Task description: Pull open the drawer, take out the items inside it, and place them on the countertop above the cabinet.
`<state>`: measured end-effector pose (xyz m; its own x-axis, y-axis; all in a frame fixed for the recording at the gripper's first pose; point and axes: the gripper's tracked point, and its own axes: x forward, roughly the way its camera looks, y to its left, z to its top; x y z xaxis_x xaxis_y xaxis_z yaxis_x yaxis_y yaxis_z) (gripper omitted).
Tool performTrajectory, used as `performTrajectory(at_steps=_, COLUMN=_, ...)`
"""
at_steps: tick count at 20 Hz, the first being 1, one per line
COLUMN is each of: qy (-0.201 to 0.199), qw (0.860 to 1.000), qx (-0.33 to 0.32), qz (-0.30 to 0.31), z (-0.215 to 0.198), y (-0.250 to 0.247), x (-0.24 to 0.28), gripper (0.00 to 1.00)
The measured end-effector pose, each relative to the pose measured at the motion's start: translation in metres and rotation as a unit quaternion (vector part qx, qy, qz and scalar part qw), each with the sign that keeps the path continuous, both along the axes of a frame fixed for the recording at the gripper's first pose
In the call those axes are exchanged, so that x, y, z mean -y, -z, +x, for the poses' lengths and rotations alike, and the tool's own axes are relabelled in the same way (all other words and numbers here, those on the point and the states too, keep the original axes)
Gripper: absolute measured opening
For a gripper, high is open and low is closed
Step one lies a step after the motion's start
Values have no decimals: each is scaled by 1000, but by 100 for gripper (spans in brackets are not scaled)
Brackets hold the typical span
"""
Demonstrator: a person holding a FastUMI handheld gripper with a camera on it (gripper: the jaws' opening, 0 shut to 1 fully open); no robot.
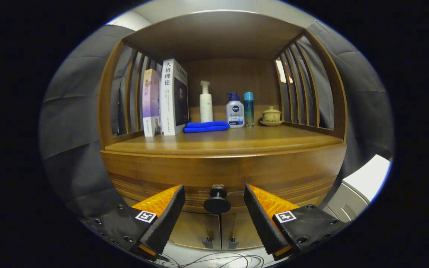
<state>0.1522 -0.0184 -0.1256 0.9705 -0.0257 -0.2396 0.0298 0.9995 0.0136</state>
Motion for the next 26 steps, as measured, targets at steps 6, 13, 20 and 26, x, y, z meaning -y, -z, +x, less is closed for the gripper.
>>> performTrajectory(at_steps=6, qy=4, qw=1000, qx=-17, qz=-5, z=13, y=17, x=3, gripper=79)
performTrajectory(at_steps=13, qy=13, qw=999, qx=-40, qz=6, z=20, y=30, x=6, gripper=41)
performTrajectory(at_steps=20, qy=8, qw=999, qx=-51, qz=12, z=0, y=30, x=6, gripper=30)
performTrajectory(at_steps=26, qy=2, qw=999, qx=-54, qz=9, z=-30, y=30, x=4, gripper=30)
